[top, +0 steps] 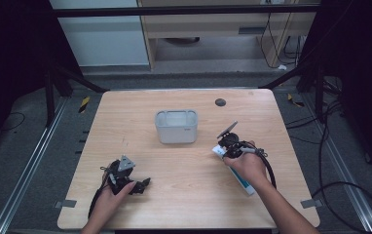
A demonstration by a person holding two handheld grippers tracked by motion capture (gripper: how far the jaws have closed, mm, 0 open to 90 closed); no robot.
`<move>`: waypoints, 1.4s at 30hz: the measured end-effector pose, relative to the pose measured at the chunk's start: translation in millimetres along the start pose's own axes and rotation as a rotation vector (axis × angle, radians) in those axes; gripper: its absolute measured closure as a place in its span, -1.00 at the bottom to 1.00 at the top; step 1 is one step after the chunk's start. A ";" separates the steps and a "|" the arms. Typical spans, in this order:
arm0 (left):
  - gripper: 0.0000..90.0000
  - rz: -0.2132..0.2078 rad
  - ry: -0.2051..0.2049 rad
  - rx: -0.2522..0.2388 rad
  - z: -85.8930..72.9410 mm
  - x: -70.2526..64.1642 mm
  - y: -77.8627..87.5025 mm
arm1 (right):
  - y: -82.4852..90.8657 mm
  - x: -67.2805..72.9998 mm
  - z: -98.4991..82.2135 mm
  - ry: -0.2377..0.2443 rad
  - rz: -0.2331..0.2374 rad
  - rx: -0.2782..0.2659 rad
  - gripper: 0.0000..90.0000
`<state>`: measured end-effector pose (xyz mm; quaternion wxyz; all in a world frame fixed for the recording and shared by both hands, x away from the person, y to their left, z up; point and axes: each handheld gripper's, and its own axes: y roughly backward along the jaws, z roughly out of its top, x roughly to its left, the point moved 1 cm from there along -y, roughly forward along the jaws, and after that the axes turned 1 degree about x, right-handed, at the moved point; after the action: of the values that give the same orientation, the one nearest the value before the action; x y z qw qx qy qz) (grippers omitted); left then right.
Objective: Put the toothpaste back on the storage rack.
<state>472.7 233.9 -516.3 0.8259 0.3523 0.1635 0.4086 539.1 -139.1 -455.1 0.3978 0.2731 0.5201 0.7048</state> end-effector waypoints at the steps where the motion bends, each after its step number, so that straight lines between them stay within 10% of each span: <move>1: -1.00 0.000 0.000 0.000 0.0 0.0 0.0 | 1.1 -0.5 0.2 -0.003 -0.002 -0.001 0.79; 16: -1.00 0.000 0.000 0.000 0.0 0.0 0.0 | 22.8 -6.2 4.5 -0.003 -0.015 -0.028 0.79; 42: -1.00 0.000 0.000 0.000 0.0 0.0 0.0 | 87.0 -7.1 28.7 -0.038 -0.005 -0.297 0.79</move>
<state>472.7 233.9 -516.3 0.8259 0.3522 0.1636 0.4087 541.8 -142.7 -363.4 0.4454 0.2233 0.4030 0.7677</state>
